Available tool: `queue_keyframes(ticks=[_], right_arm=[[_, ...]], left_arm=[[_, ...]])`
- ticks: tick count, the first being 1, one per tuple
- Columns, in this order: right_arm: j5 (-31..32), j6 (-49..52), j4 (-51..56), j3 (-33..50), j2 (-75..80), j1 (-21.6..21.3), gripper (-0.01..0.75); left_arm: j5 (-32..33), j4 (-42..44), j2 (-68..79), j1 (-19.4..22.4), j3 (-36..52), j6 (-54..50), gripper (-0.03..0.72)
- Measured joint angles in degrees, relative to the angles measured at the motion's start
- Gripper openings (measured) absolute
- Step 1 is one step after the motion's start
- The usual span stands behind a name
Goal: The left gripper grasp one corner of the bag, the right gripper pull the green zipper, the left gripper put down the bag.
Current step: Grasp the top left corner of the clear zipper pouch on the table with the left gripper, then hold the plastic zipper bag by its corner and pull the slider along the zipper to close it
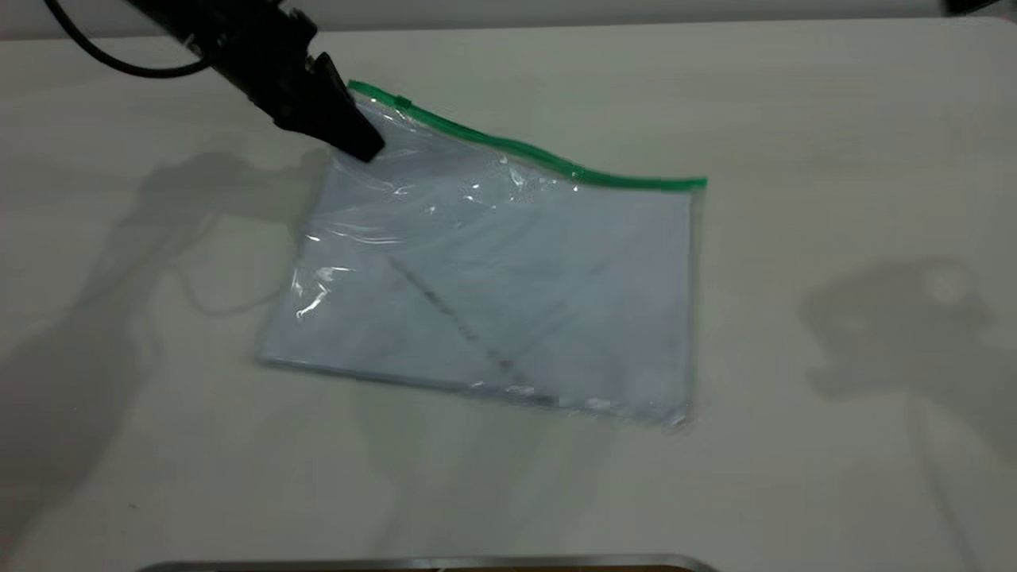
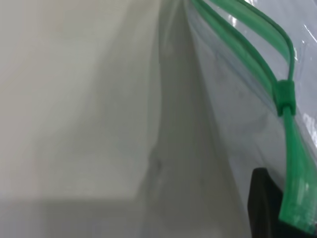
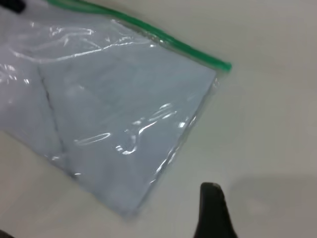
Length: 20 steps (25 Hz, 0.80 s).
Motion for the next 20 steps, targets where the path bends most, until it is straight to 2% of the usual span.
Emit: queue_keyframes(ticks=[3,7,12,20], right_arm=[[-4.55,-3.56,2.57,-0.38,4.4,3.73,0.557],[-5.59,-8.74,5.89,-4.12,10.75,6.99,0.557],[-3.05,-15.52,11.19,-11.69,18.08,9.83,0.557],[3.71,-28.13,22.36,-21.77,30.51,12.11,0.557]], left_arm=[[4.02,4.31,0.0,-1.96,-4.77,0.32,0.052],[5.72,7.49,0.0,-5.59,-9.95,1.91,0.052],[5.77,9.82,0.0,-9.95,-14.17,3.88,0.052],[0.34,11.24,0.0,-17.37,-15.12,8.31,0.052]])
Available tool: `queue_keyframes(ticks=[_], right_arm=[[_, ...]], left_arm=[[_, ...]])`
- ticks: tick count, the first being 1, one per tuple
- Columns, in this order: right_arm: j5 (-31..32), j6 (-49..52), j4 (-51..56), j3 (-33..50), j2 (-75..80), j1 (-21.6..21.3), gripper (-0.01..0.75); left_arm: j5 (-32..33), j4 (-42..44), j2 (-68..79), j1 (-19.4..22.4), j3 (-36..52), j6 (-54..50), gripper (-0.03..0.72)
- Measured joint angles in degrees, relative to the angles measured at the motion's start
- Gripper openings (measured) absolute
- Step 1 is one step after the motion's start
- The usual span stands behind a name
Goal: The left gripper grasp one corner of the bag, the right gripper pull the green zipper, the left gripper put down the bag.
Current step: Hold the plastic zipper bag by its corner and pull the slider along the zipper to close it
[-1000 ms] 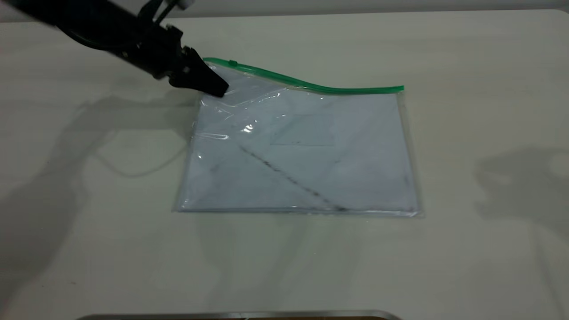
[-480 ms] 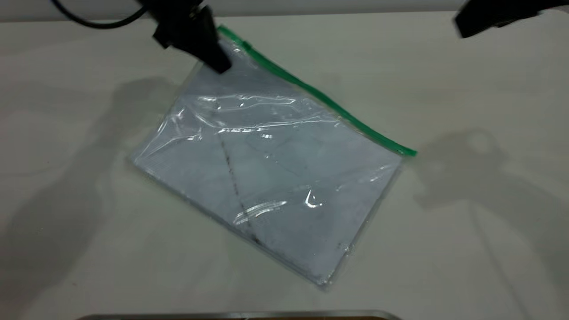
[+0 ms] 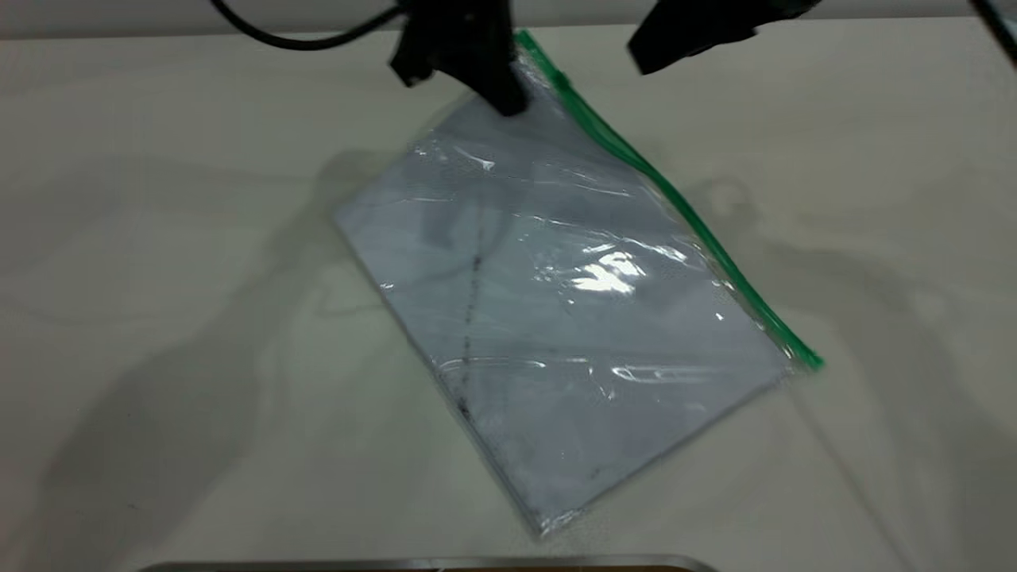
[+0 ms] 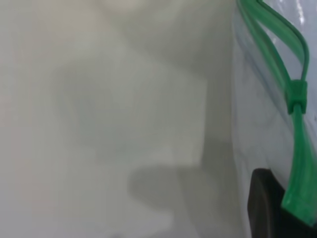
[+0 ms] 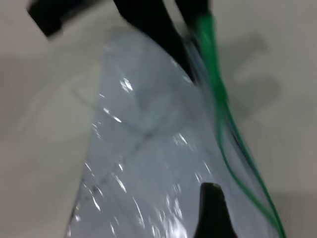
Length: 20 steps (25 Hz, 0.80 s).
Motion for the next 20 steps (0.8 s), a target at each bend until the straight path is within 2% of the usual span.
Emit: queue_keyframes(ticks=[6,17,20], right_arm=[[0.61,-6.96,5.12,-1.21,4.02,0.0,0.557],[-1.88,-11.44,10.5,-1.21,4.53,0.0,0.555],[-1.99,-11.44,10.54,-1.21,4.53,0.0,0.521]], left_arm=[[-3.02,-0.2,0.0,-2.77,-0.02,3.27,0.052],[-3.45,-8.53,0.0,-2.89,-0.02,10.7,0.052],[-3.68,-9.04,0.0,-2.89,-0.02,10.94,0.052]])
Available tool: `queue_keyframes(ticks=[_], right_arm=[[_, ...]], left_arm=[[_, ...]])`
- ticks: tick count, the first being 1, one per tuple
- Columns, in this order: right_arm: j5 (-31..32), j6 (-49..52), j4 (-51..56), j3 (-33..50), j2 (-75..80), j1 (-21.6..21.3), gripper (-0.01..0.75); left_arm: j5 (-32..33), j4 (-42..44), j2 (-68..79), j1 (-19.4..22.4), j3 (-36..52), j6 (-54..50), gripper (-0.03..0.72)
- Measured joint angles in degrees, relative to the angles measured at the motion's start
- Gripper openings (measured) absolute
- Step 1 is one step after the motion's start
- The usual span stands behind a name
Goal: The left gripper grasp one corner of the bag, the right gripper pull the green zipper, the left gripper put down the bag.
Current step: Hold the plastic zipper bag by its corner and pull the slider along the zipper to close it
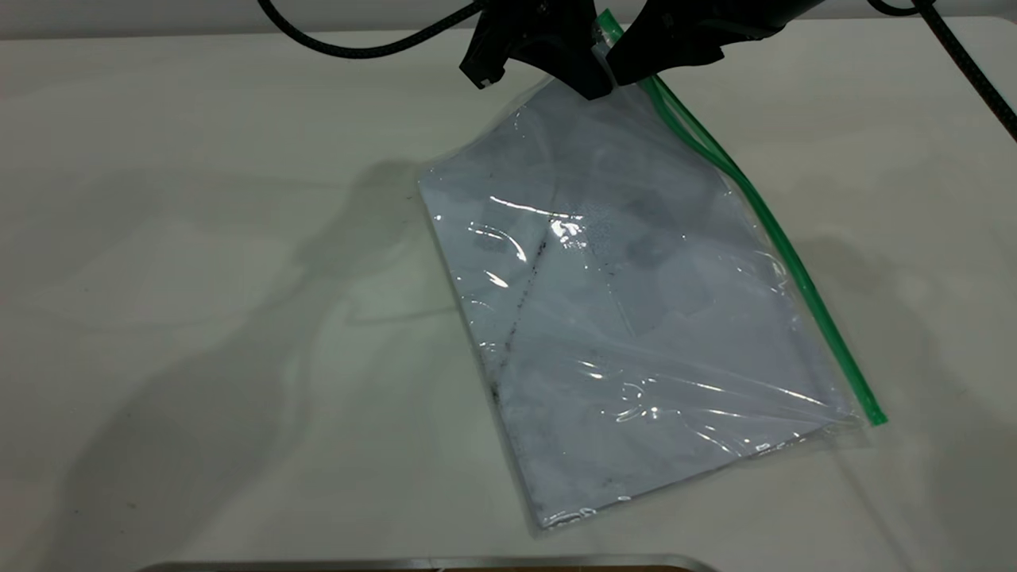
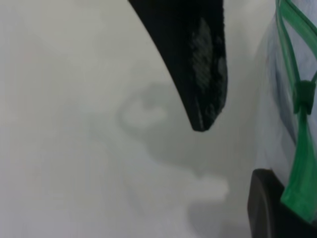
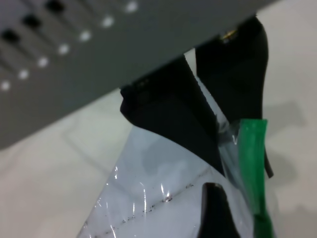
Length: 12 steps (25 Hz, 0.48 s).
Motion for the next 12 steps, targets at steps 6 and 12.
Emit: queue_keyframes(ticks=[6,12], right_arm=[[0.0,0.0,0.0,0.0,0.0,0.0,0.315],[0.0,0.0,0.0,0.0,0.0,0.0,0.1]], left_arm=[[-0.23,-0.25,0.0,0.0,0.0,0.11,0.052],[-1.08,-0.42,0.0,0.0,0.0,0.17,0.052]])
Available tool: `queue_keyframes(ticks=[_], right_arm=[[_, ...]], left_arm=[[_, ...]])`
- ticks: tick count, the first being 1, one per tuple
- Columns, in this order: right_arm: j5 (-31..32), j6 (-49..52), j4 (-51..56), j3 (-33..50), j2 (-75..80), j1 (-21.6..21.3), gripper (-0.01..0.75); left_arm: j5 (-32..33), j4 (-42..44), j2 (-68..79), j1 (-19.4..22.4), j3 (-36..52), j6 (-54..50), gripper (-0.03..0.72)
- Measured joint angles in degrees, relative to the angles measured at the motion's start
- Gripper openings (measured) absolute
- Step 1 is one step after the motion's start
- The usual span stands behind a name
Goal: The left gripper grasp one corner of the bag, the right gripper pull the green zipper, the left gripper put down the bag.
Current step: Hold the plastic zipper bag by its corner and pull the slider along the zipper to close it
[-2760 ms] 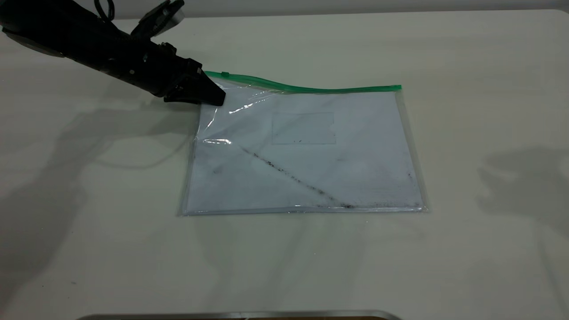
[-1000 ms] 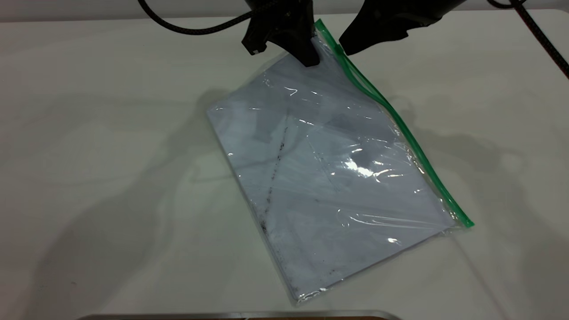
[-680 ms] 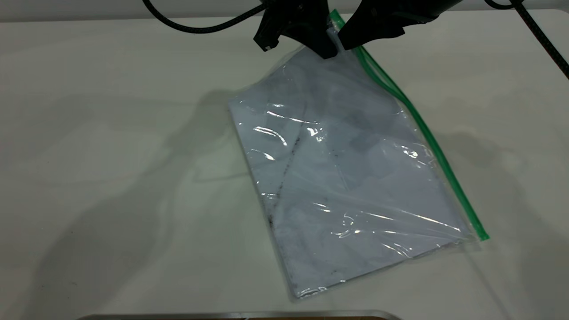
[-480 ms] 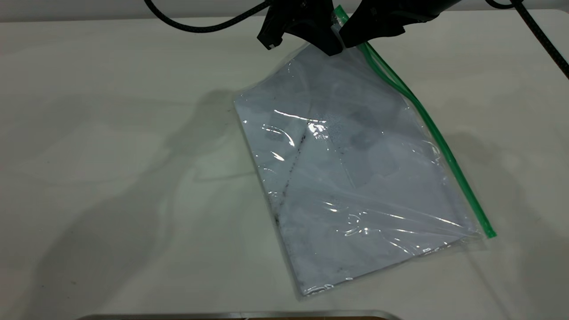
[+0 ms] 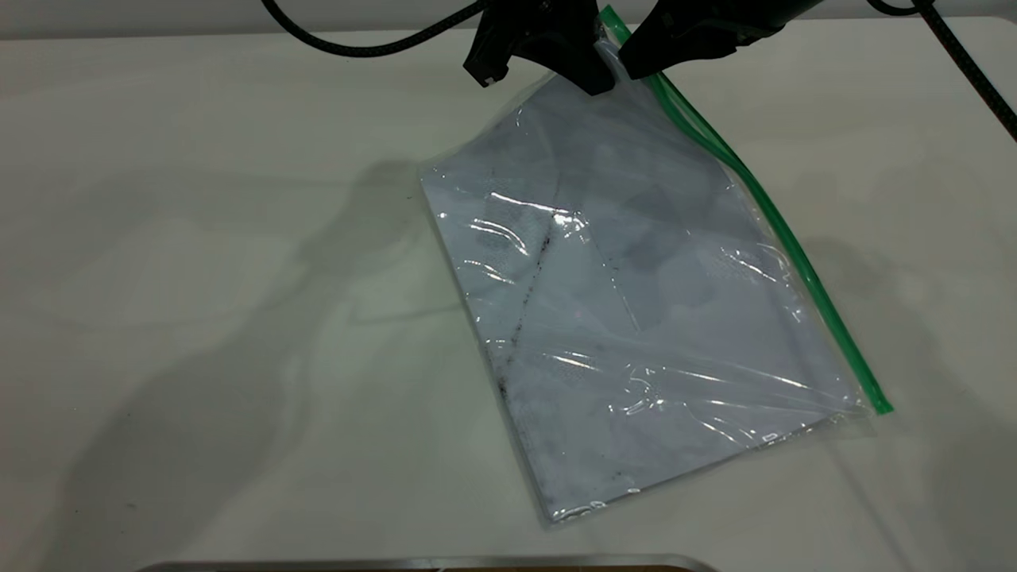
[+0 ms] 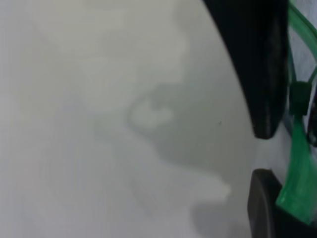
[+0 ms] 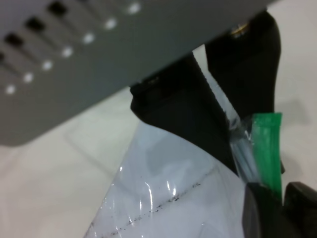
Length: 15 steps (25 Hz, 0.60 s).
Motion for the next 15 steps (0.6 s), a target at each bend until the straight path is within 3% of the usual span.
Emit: queue_keyframes(ticks=[6,15], right_arm=[[0.0,0.0,0.0,0.0,0.0,0.0,0.041],[0.0,3.89,-3.51,-0.06,0.0,0.0,0.038]], left_arm=[[-0.13,-0.95,0.0,0.0,0.0,0.0,0.052],[-0.2,-1.51,0.0,0.24,0.0,0.06,0.052]])
